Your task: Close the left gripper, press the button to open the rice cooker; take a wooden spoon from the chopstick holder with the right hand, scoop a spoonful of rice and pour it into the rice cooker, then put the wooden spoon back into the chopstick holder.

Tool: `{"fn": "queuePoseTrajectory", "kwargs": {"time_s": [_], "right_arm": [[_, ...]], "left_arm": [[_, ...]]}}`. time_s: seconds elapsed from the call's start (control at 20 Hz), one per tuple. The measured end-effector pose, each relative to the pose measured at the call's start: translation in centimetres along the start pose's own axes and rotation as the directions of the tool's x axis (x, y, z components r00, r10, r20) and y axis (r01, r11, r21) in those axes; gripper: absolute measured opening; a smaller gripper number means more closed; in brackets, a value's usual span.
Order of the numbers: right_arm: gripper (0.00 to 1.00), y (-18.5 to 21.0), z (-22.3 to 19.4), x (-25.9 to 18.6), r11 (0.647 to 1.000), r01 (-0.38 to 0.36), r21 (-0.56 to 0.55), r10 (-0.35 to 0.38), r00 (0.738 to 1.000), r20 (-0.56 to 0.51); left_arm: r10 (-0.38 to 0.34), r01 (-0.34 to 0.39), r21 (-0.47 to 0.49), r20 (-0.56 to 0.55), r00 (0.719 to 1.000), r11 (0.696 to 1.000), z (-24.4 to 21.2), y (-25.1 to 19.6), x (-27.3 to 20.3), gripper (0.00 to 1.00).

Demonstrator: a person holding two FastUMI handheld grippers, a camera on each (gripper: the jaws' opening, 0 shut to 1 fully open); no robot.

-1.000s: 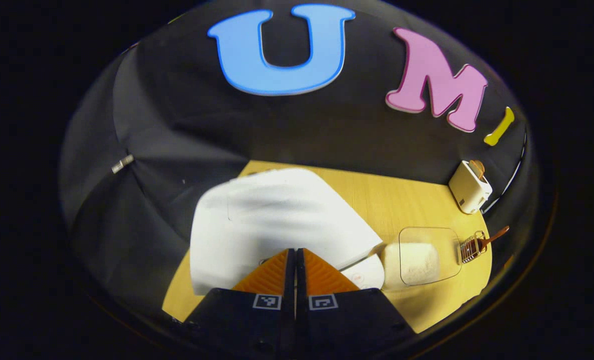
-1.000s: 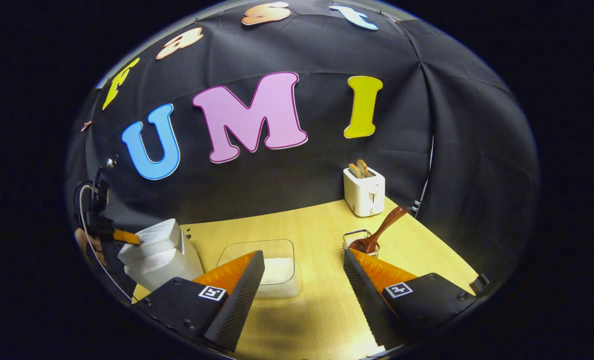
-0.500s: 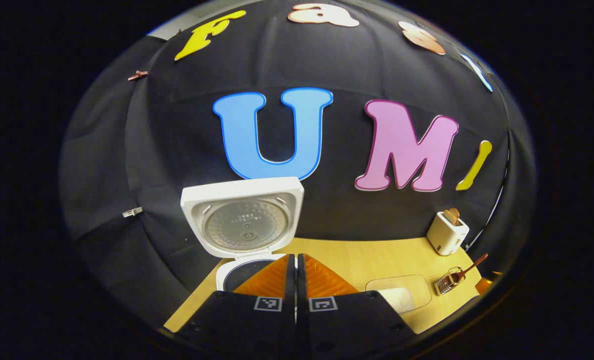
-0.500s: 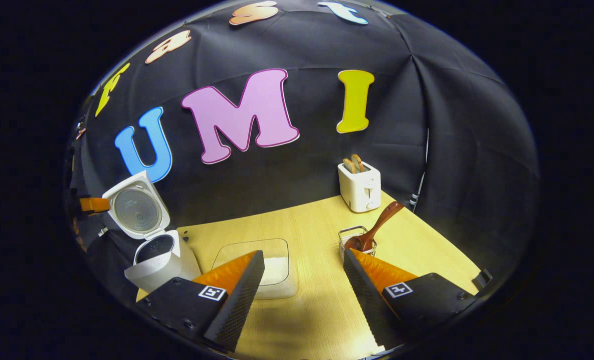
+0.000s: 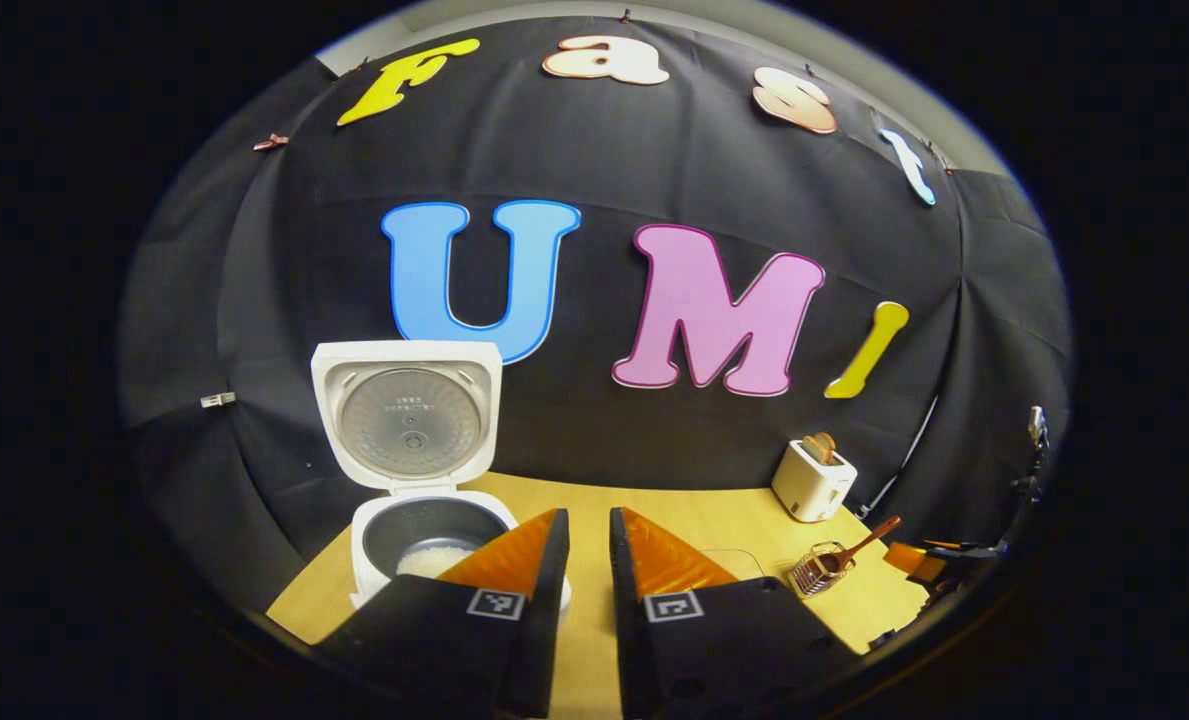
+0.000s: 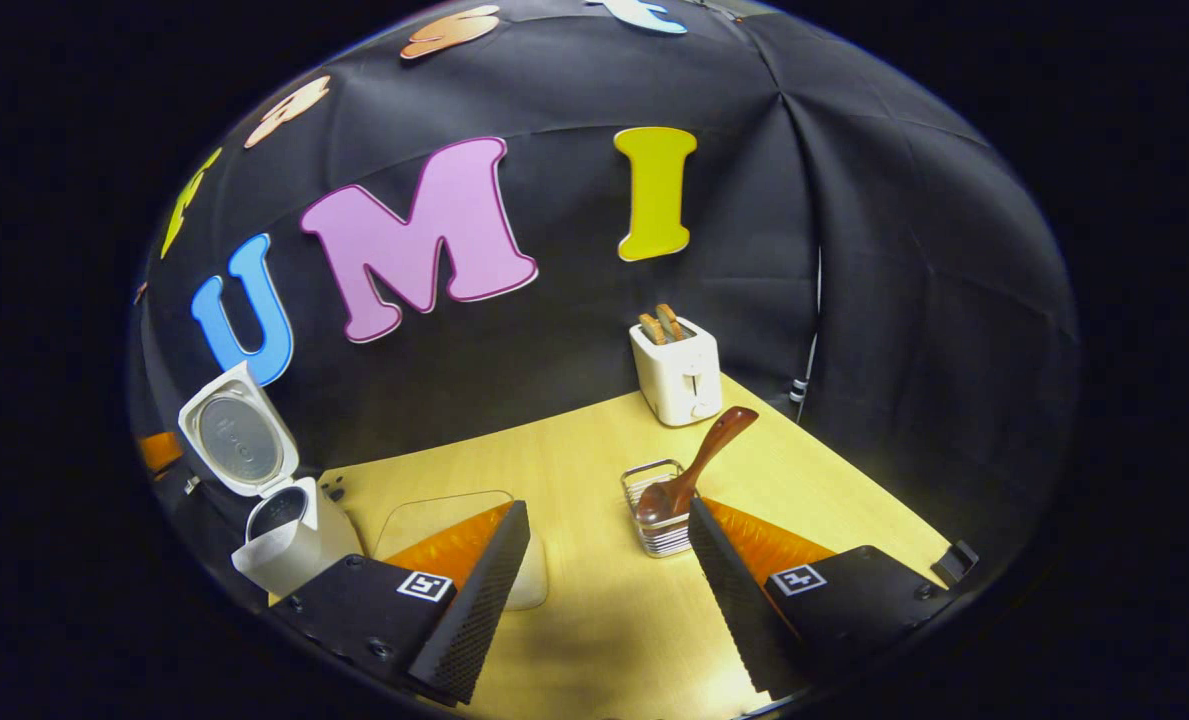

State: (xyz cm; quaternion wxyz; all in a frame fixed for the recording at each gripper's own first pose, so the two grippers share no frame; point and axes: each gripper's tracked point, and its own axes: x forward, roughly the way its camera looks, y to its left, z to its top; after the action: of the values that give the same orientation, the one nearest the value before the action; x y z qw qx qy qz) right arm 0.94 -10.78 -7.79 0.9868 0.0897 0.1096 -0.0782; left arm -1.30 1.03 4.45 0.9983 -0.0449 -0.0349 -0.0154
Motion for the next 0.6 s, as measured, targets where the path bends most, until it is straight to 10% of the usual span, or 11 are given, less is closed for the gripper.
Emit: {"fn": "queuePoseTrajectory", "kwargs": {"time_s": [0.1, 0.25, 0.6], "right_arm": [[0.99, -1.2, 0.5, 1.5, 1.0, 0.001, 0.005, -0.001, 1.0, -0.008], [0.99, -3.4, 1.0, 3.8, 1.0, 0.006, -0.007, -0.006, 1.0, -0.017], [0.99, -7.1, -0.1, 9.5, 1.0, 0.005, 0.028, -0.003, 0.997, -0.072]], "left_arm": [[-0.04, 0.04, 0.003, -0.042, 0.998, 0.999, -2.0, -2.1, -0.2, 0.42], [-0.015, 0.018, 0.037, -0.077, 0.997, 0.999, -3.6, -3.5, -0.2, 0.96], [0.044, -0.038, 0.076, -0.068, 0.997, 0.996, -4.8, -5.5, -1.4, 0.96]]}}
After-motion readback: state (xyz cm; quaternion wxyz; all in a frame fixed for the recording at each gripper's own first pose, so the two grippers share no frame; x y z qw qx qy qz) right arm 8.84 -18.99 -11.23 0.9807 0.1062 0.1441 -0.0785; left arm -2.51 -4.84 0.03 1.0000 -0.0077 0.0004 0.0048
